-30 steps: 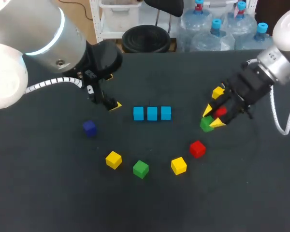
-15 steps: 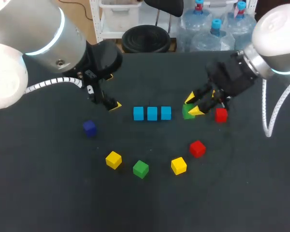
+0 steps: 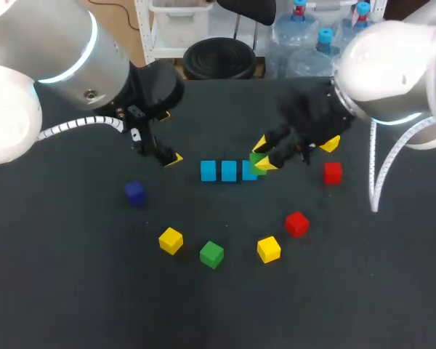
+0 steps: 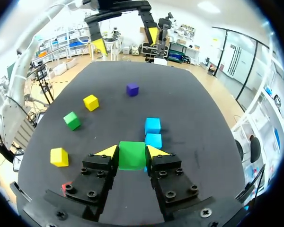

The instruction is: Place the blue cubes, place green cubes on the blue cubes, place the yellow cubes on the green cubes, then place the red cubes on the yellow cubes, and place purple cube on the red cubes.

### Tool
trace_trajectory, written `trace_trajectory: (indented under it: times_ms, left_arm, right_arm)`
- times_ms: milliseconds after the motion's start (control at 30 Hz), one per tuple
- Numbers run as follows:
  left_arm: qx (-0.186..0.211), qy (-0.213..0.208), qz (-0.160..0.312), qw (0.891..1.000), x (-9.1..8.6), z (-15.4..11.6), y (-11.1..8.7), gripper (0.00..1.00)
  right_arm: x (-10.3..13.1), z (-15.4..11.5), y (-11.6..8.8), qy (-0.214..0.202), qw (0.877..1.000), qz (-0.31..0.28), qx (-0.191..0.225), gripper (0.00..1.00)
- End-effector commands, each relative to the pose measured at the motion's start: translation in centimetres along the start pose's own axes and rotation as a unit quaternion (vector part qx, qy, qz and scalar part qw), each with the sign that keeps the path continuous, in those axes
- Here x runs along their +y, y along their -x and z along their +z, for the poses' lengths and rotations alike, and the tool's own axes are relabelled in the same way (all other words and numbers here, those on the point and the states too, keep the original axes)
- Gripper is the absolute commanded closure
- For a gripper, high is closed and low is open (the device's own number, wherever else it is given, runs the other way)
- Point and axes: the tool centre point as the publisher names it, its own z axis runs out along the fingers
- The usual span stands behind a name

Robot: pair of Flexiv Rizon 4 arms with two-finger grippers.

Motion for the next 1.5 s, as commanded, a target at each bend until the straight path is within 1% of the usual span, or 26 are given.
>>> trace_trajectory:
  times_ms: [33, 400, 733, 1033, 1500]
  left_arm:
    - [0.000, -0.001, 0.001, 1.000, 0.1, 0.0, 0.0, 0.00]
    - [0.000, -0.001, 0.001, 1.000, 0.1, 0.0, 0.0, 0.00]
    - [0.000, -0.001, 0.001, 1.000, 0.1, 0.0, 0.0, 0.00]
    - [0.000, -0.001, 0.001, 1.000, 0.1, 0.0, 0.0, 0.00]
    - [0.000, -0.001, 0.001, 1.000, 0.1, 0.0, 0.0, 0.00]
  right_arm:
    - [-0.8, 1.2, 0.6, -0.005, 1.000, 0.007, 0.006, 1.00]
    - [-2.3, 2.8, 1.0, -0.022, 0.999, 0.024, 0.021, 1.00]
    - [-2.6, 3.9, 1.0, -0.043, 0.998, 0.038, 0.028, 1.00]
    - [-3.0, 3.8, 0.4, -0.055, 0.997, 0.041, 0.027, 1.00]
    - [-3.7, 3.8, -0.1, -0.053, 0.997, 0.038, 0.028, 1.00]
